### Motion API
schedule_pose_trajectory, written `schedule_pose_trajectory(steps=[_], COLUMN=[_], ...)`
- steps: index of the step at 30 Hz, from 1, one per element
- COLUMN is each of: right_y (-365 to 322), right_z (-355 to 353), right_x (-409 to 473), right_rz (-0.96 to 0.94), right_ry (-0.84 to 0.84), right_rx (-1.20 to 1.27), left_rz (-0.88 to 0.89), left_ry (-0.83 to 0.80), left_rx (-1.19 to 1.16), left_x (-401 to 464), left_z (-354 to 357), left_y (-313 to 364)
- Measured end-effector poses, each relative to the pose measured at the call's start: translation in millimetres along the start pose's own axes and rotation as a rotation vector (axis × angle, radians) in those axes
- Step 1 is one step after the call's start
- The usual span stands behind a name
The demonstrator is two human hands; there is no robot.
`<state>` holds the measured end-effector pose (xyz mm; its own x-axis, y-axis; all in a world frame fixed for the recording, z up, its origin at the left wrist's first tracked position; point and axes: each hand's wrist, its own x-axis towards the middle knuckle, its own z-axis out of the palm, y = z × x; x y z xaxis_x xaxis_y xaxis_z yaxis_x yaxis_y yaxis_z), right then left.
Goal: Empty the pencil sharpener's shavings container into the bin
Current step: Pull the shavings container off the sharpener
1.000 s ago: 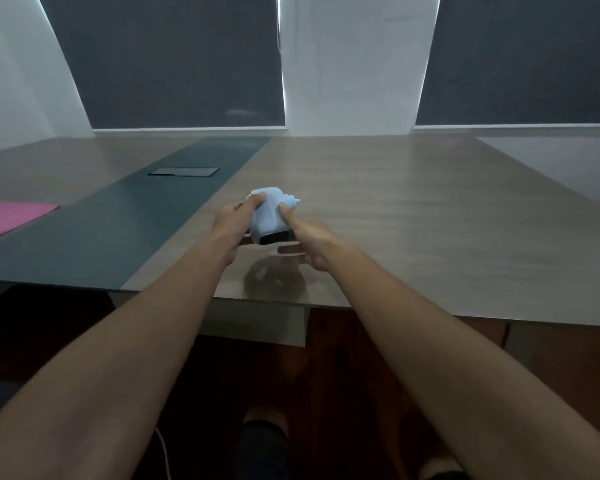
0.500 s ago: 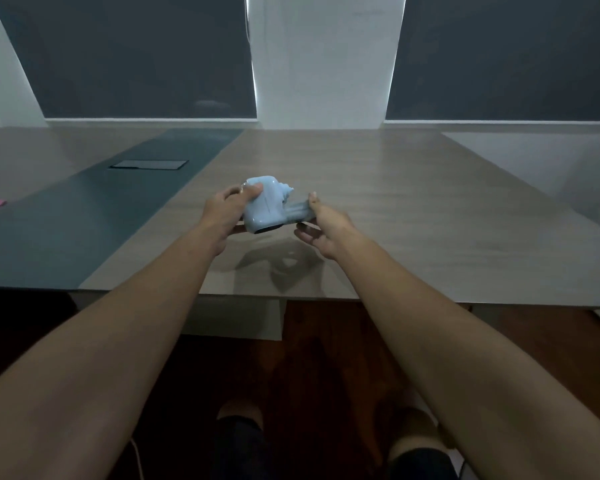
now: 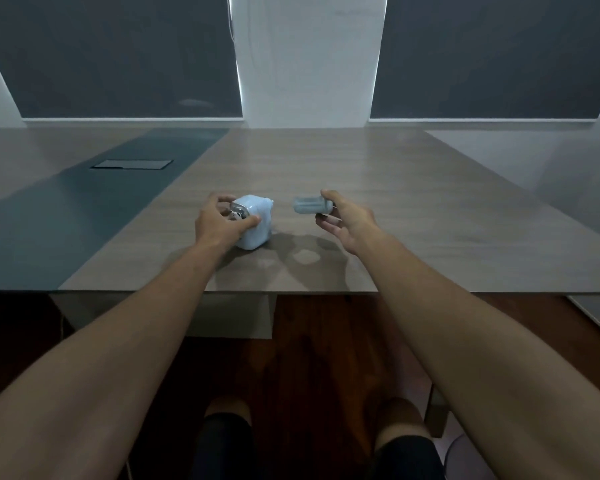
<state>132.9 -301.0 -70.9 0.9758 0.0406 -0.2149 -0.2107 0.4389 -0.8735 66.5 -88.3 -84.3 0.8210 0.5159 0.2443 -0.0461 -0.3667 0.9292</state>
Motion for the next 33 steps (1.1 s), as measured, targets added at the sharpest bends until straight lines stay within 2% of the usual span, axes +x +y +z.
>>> schedule_pose_trajectory(steps=[6,9,13,18,24,28,33], right_y=[-19,-33,-53,-85,-118,-123,-102], right_z=[-10,-21,-44,-95,-186,-252,-329], right_x=[-10,-19,-32,-58,-115,-159,-201], right_rz=[-0.063,-0.091,-0.156,-0.263,-0.387,-0.386,-0.346], right_ry=[0.010,0.020,0.032,0.115,0.220,0.304,0.410], right_rx=[-0.012,-0.031,-0.042,-0.085,-0.084,-0.109,-0.123], left_rz=[0.018,0.140,0.269,0.285,0.293,0.276,0.148], left_ry=[0.000,0.084,0.046,-0.140,-0.441,-0.665,-0.926], left_rx=[0.252,0.453,0.434,0.233,0.055,-0.073,-0.170], left_x=[-3,-10,-16,-34,-110,-174,-234], left_z=[1,5,24,87,176,219,269], left_y=[13,35,71,118,161,170,149])
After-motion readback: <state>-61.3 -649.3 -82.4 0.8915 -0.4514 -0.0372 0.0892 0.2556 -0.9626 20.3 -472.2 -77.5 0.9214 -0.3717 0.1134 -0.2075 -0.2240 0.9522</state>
